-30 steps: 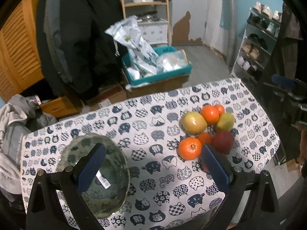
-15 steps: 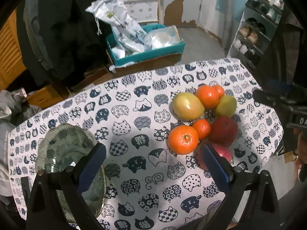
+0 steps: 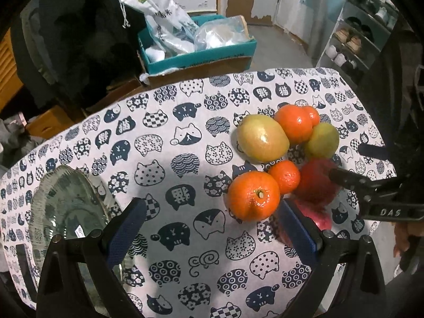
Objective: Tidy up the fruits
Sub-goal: 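Grasp the large orange with the left gripper while the right gripper grasps a red apple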
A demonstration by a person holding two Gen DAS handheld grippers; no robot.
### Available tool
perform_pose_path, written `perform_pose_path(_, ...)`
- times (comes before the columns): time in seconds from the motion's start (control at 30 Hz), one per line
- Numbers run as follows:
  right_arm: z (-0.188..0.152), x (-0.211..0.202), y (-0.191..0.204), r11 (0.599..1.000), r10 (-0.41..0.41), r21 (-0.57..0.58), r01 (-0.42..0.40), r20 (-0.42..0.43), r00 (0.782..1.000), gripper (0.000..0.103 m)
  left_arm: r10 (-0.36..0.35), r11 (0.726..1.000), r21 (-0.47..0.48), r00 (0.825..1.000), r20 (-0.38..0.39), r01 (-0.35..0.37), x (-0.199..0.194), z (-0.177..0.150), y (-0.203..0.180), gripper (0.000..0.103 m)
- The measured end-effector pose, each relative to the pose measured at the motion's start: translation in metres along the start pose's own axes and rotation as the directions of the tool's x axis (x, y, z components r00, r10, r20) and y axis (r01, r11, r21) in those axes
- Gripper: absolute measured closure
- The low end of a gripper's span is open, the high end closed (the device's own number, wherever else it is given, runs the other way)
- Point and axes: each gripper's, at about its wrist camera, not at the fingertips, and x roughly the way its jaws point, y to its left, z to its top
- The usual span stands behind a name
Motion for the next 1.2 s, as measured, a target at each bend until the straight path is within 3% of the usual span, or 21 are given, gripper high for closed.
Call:
perform_pose_path(0.63, -0.007, 0.066, 0.005, 0.999, 0.029, 0.036, -0.024, -0.167, 0.985, 0.011, -0.068, 0.997, -0.036, 0.992, -0.108, 0.065, 0.045, 0.003, -0.003, 0.002)
perform_pose_path(0.7, -0.008, 0.072, 0.005, 0.998, 0.047, 0.046, -0.039, -0.181, 0.982, 0.016, -0.079, 0.997, -0.033, 0.99, -0.114, 0.075, 0.048, 0.003, -0.005, 0.002)
perform_pose_path(0.77, -0.009, 0.079, 0.003, 0.994, 0.093, 0.068, -0.082, -0.18, 0.979, 0.027, -0.088, 0.996, -0.029, 0.989, -0.121, 0.085, 0.05, 0.003, -0.008, 0.002)
perform_pose_path(0.97, -0.011, 0.079, 0.007, 0.996, 0.08, 0.048, -0.073, -0.155, 0.985, 0.027, -0.112, 0.994, -0.017, 0.983, -0.144, 0.111, 0.06, 0.005, -0.017, 0.002)
perform_pose_path(1.2, -0.012, 0.047, -0.005, 0.999, 0.048, 0.018, -0.046, -0.104, 0.993, 0.027, -0.117, 0.993, -0.008, 0.976, -0.183, 0.117, 0.075, 0.004, -0.026, 0.002)
